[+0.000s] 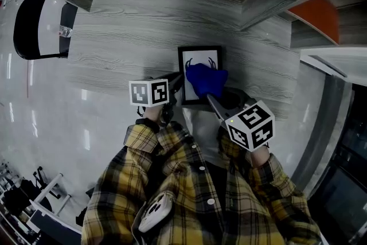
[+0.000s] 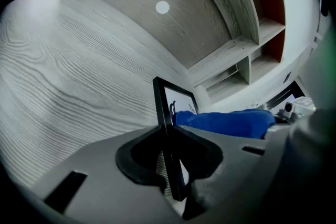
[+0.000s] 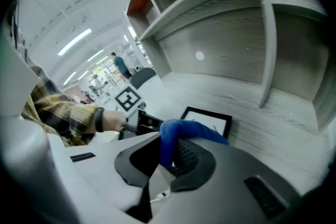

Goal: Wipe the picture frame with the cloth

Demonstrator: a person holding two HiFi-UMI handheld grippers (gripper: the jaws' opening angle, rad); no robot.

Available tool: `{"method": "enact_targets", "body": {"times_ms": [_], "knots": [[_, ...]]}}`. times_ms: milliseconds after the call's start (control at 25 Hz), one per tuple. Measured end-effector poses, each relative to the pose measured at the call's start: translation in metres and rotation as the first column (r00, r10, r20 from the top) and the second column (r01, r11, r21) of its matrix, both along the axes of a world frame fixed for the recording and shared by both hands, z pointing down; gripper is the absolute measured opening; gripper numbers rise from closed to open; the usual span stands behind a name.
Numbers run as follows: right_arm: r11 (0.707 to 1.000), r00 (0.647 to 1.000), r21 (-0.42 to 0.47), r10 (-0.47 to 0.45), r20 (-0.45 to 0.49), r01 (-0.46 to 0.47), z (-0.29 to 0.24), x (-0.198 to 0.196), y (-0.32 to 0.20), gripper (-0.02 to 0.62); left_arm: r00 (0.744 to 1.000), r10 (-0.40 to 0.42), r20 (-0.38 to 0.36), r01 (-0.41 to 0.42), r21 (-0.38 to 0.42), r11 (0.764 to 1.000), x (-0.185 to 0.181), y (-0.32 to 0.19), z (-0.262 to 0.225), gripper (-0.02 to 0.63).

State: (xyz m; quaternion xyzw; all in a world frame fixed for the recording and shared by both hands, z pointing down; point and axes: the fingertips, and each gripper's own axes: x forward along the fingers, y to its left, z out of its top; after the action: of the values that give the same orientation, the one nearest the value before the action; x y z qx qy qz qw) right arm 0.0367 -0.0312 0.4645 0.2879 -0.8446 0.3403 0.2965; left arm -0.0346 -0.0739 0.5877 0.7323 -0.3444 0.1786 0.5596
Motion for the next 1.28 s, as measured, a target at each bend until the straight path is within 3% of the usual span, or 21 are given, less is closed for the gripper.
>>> {"method": "enact_targets", "body": {"times_ms": [160,440,760,1280], "knots": [[0.993,0.990,-0.049,-0.105,0.090,0.109,-0.001,-0.045,0.025,0.041,1.000,0.001,0.002,-0.001,0.000,1.000,0.001,0.001,0.000,0.072],[0.965,0.980,-0.174,-0.199,-0.008,0.195,0.081,-0.077,0.039,0.041,1.000,0.002,-0.005,-0.002,0.001,1.000,0.002,-0.001,-0.001,0.072],[0.964,0.993,-0.243,-0.115,-0.019,0.107,0.101,-0.070,0.038,0.041,1.000,0.020,0.000,-0.020,0.003,1.000,0.000,0.000,0.000,0.072],[0.958,0.990,-0.274,0.048,-0.136,-0.084,0.111,0.022,0.036,0.041,0.999,0.030,-0.016,-0.030,-0.011,0.999,0.000,0.000,0.000,0.071]]}}
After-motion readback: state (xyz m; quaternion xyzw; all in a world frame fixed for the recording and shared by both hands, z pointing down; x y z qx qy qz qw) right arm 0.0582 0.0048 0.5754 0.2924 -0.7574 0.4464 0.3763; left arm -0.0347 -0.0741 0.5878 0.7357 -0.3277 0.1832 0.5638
